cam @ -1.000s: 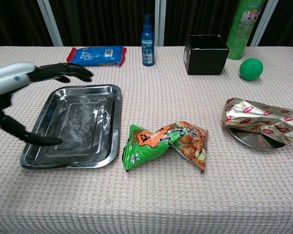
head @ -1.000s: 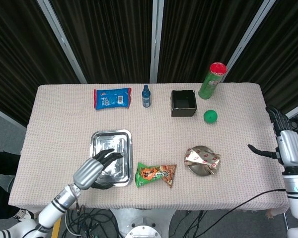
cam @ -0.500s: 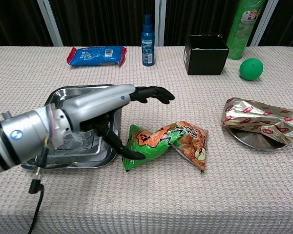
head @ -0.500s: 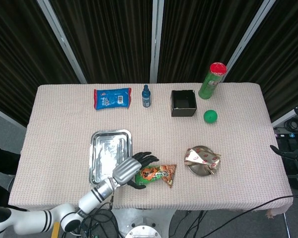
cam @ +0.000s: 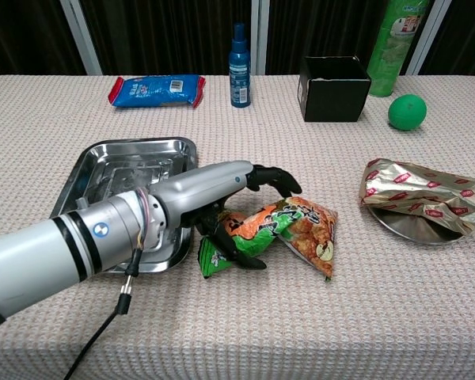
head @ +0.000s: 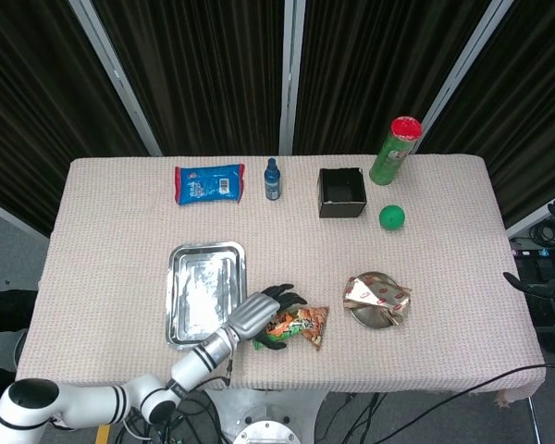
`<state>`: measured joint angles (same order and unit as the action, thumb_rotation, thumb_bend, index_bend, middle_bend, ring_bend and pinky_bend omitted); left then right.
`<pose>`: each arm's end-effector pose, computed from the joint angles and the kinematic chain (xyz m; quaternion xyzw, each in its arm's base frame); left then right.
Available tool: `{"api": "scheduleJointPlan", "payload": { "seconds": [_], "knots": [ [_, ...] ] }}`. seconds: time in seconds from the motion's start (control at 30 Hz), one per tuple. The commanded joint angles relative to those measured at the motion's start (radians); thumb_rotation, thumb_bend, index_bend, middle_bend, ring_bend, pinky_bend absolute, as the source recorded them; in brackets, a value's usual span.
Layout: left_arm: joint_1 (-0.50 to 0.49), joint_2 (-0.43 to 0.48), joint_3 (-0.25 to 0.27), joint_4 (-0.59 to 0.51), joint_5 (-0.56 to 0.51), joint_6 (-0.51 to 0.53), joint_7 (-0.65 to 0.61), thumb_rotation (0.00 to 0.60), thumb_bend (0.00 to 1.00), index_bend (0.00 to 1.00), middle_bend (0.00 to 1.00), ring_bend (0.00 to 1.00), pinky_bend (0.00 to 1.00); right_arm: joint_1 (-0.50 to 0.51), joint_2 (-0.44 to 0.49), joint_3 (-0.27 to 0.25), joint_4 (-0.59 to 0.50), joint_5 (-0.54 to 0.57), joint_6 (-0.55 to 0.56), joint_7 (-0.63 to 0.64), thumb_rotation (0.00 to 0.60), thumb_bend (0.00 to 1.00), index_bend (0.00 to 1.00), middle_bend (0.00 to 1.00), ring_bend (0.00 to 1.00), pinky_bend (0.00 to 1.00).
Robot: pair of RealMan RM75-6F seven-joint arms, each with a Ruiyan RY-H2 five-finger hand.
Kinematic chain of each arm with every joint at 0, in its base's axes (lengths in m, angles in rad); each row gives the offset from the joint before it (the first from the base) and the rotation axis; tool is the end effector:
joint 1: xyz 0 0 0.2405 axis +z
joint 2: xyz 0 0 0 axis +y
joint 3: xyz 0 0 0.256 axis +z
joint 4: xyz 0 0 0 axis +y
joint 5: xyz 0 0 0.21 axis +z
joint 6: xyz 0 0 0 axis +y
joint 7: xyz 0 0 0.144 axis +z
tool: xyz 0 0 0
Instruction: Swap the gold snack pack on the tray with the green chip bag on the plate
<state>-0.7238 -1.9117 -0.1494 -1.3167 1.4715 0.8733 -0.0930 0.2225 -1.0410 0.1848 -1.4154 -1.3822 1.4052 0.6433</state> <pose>-0.0737 0.2677 -0.1289 -0.7388 -0.4699 -0.4536 0.1664 -0.3258 -0.2570 0.2312 0.4758 -0.4485 0.5531 0.5163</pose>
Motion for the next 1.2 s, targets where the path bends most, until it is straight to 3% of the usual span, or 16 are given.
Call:
{"api": "scheduleJointPlan", "payload": {
  "seconds": [0.03,0.17,0.4,0.63,0.83,0.9,1.0,1.03,1.07,1.2],
  "knots": [
    [-0.001,-0.015,-0.003,0.022,-0.025,0.001,0.019,0.600,0.23,0.32,0.32,0.13,0.22,-0.001,-0.001,0.002,0.000,0.002,-0.004,-0.001,0.600,0.00,0.00,0.00,0.00,0.00],
    [0.007,-0.022,0.003,0.022,-0.030,0.032,0.026,0.600,0.34,0.42,0.43,0.22,0.29,-0.003,0.000,0.011,0.001,0.009,-0.009,0.001,0.600,0.00,0.00,0.00,0.00,0.00],
    [0.021,0.001,0.001,-0.014,0.019,0.133,0.005,0.600,0.38,0.52,0.53,0.32,0.38,-0.004,0.001,0.022,-0.005,0.013,-0.015,0.000,0.600,0.00,0.00,0.00,0.00,0.00],
    [0.084,0.175,0.000,-0.107,0.040,0.253,0.052,0.600,0.38,0.53,0.53,0.32,0.38,0.000,0.009,0.027,-0.029,0.001,-0.021,-0.013,0.600,0.00,0.00,0.00,0.00,0.00],
    [0.158,0.271,0.031,-0.059,-0.020,0.280,0.045,0.600,0.39,0.51,0.52,0.32,0.38,0.008,0.003,0.031,-0.054,-0.014,-0.016,-0.036,0.600,0.00,0.00,0.00,0.00,0.00],
    [0.164,0.281,0.049,-0.039,-0.025,0.262,0.028,0.600,0.35,0.45,0.47,0.28,0.36,0.011,0.001,0.032,-0.060,-0.020,-0.014,-0.045,0.600,0.00,0.00,0.00,0.00,0.00],
    [0.162,0.300,0.087,-0.014,0.009,0.239,-0.027,0.600,0.22,0.23,0.22,0.15,0.25,0.013,-0.009,0.038,-0.064,-0.023,-0.003,-0.058,0.600,0.00,0.00,0.00,0.00,0.00],
    [0.168,0.301,0.093,-0.003,0.016,0.248,-0.048,0.600,0.18,0.13,0.10,0.08,0.19,0.014,-0.012,0.039,-0.065,-0.022,-0.003,-0.061,0.600,0.00,0.00,0.00,0.00,0.00],
    [0.174,0.302,0.094,0.004,0.018,0.259,-0.054,0.600,0.17,0.10,0.05,0.05,0.17,0.015,-0.014,0.038,-0.066,-0.021,-0.006,-0.063,0.600,0.00,0.00,0.00,0.00,0.00],
    [0.205,0.343,0.090,-0.007,0.018,0.316,-0.028,0.600,0.16,0.05,0.00,0.00,0.11,0.008,-0.011,0.026,-0.074,-0.038,0.000,-0.075,0.600,0.00,0.00,0.00,0.00,0.00]
  ]
}}
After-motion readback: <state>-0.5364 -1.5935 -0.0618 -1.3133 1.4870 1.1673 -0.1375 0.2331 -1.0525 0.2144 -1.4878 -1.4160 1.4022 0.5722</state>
